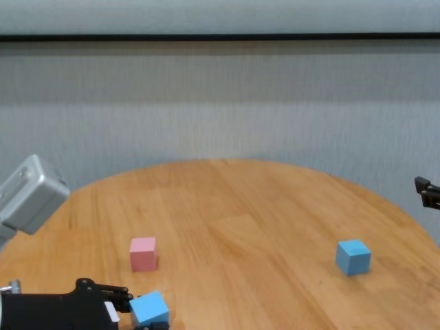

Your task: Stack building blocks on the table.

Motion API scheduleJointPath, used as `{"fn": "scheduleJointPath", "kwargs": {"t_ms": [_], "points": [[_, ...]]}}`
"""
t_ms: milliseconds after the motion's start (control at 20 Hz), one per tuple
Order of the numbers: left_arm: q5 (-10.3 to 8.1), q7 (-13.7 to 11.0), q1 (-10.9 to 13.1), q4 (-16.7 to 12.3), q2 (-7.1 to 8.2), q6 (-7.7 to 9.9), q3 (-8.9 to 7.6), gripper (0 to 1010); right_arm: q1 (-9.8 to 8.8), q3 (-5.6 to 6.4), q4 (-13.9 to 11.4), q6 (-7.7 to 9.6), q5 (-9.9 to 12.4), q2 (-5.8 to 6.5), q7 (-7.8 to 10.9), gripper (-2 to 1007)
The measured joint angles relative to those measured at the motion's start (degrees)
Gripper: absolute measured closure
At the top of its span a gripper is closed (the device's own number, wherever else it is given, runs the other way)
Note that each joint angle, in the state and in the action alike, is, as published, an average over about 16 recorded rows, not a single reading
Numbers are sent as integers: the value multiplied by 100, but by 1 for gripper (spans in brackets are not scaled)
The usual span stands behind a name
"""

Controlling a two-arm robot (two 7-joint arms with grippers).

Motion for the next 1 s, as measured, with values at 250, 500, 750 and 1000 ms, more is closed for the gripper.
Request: {"fn": "scheduleJointPath", "kwargs": {"t_ms": [250,500,750,1000], "points": [[133,271,100,-325,-1,102,-98,616,0,0,0,0,0,0,0,1],[245,585,127,-583,-140,288,-201,616,0,0,0,0,0,0,0,1],[382,1000,110,-759,-381,486,-337,616,0,0,0,0,0,0,0,1],[477,1321,86,-819,-622,709,-470,616,0,0,0,0,0,0,0,1]]}}
